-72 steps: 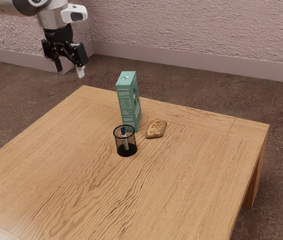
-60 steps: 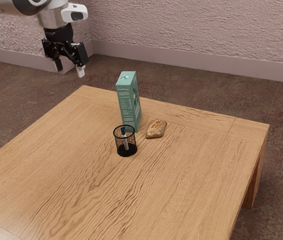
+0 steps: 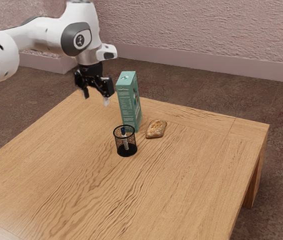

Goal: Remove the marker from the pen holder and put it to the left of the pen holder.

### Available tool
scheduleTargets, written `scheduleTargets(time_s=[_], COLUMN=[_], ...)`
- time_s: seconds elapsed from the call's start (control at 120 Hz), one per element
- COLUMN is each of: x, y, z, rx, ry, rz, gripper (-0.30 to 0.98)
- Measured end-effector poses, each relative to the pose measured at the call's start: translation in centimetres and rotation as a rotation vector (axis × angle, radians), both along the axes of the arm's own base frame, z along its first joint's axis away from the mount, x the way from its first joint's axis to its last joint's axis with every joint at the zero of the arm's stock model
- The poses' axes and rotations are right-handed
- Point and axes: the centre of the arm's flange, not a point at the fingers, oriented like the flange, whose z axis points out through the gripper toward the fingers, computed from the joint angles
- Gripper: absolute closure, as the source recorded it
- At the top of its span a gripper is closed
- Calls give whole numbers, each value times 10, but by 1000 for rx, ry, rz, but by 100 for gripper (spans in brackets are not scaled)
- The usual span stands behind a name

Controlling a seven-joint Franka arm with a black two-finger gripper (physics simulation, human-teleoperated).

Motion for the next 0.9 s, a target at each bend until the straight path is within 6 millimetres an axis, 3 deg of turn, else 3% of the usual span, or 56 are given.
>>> scheduleTargets(time_s=[0.092, 0.192, 0.3, 0.45, 0.708, 0.9], x=[15, 23, 27, 17, 6, 4], y=[-5, -5, -7, -44, -42, -43], z=[-46, -74, -84, -96, -134, -150], rx=[1, 1, -4, -57, -77, -75], ry=[-17, -51, -99, -204, -286, -318], rz=[-1, 5, 8, -29, -8, -15], gripper=[0, 0, 0, 0, 0, 0])
